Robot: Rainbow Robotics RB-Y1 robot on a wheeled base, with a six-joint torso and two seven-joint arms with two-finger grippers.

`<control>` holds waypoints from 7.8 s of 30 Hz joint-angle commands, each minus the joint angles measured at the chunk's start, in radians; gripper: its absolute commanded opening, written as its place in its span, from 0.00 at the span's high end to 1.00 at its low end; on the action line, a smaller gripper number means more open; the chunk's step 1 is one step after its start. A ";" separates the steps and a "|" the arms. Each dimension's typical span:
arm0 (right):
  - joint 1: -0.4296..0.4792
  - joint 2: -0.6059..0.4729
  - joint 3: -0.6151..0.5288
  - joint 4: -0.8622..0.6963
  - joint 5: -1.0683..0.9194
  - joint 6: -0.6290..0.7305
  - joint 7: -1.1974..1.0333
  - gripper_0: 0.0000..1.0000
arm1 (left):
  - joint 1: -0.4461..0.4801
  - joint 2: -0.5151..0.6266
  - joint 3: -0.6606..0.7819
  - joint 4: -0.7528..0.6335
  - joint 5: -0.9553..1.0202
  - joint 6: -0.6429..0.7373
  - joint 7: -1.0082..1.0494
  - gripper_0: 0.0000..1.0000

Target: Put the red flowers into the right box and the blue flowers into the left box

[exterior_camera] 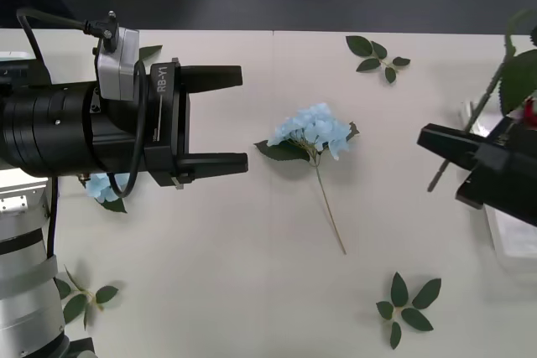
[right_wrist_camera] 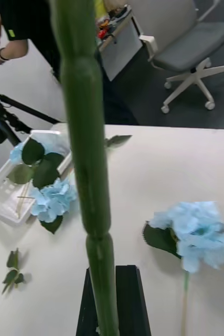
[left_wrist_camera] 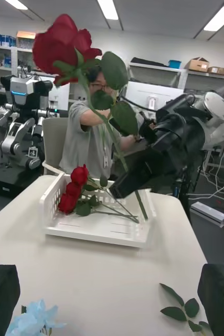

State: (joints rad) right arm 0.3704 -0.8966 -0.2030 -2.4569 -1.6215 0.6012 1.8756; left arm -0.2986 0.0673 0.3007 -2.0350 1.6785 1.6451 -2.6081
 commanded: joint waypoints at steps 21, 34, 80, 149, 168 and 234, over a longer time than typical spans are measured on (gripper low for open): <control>-0.011 -0.100 -0.311 0.506 0.160 0.331 0.005 1.00 | 0.141 0.071 0.003 -0.182 -0.034 -0.188 0.020 0.00; -0.084 -0.111 -0.294 0.770 0.328 0.330 -0.003 1.00 | 0.292 0.387 0.147 -0.237 0.079 -0.214 0.028 0.00; -0.315 -0.034 -0.021 1.093 0.571 0.308 -0.009 1.00 | 0.358 0.511 0.183 -0.238 -0.143 -0.143 0.039 0.00; -0.551 0.418 0.596 0.395 1.055 0.618 -0.645 0.27 | 0.358 0.511 0.183 -0.238 -0.143 -0.143 0.039 0.00; -0.642 0.420 0.749 0.498 1.292 0.646 -0.877 0.27 | 0.358 0.511 0.183 -0.238 -0.143 -0.143 0.039 0.00; -0.831 0.357 0.746 0.567 1.132 0.683 -0.862 1.00 | 0.358 0.511 0.183 -0.238 -0.143 -0.143 0.039 0.00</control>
State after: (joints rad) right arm -0.4512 -0.4940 0.5719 -1.8005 -0.4587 1.2555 1.0255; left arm 0.0695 0.5704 0.4708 -2.2454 1.5321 1.4963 -2.6075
